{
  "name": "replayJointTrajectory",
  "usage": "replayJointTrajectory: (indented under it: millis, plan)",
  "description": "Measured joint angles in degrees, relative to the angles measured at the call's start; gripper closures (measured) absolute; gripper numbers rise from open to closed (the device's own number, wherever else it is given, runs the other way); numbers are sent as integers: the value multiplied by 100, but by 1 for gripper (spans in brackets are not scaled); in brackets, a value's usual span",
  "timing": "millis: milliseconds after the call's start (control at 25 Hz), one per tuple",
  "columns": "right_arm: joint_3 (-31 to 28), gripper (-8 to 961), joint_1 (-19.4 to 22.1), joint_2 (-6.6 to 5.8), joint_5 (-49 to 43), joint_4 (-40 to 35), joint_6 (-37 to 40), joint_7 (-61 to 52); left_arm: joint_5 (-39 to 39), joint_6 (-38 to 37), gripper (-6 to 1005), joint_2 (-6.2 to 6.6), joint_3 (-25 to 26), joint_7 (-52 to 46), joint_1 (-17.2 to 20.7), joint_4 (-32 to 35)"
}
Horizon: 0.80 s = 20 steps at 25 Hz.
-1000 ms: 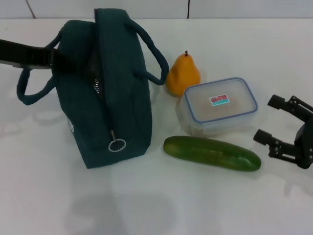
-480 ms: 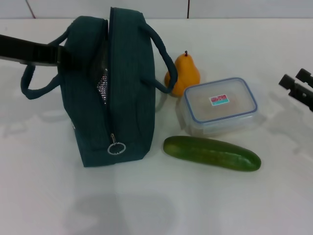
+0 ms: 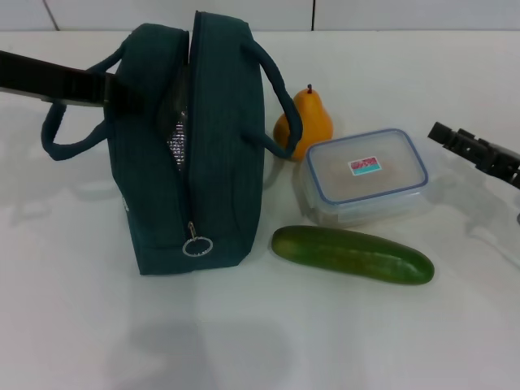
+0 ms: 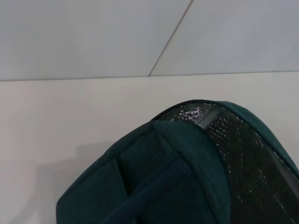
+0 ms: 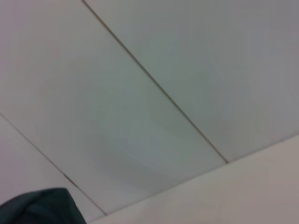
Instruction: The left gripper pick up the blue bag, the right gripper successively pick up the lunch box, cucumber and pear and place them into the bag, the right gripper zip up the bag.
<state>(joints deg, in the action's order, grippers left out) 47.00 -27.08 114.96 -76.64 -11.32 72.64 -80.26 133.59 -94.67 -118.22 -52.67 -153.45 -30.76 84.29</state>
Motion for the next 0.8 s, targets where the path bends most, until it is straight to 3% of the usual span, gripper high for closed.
replayJointTrajectory:
  millis: [800]
  plan:
    - [197, 129, -383, 87, -16, 541, -270, -144, 0, 46, 955, -78, -49, 138, -67, -34]
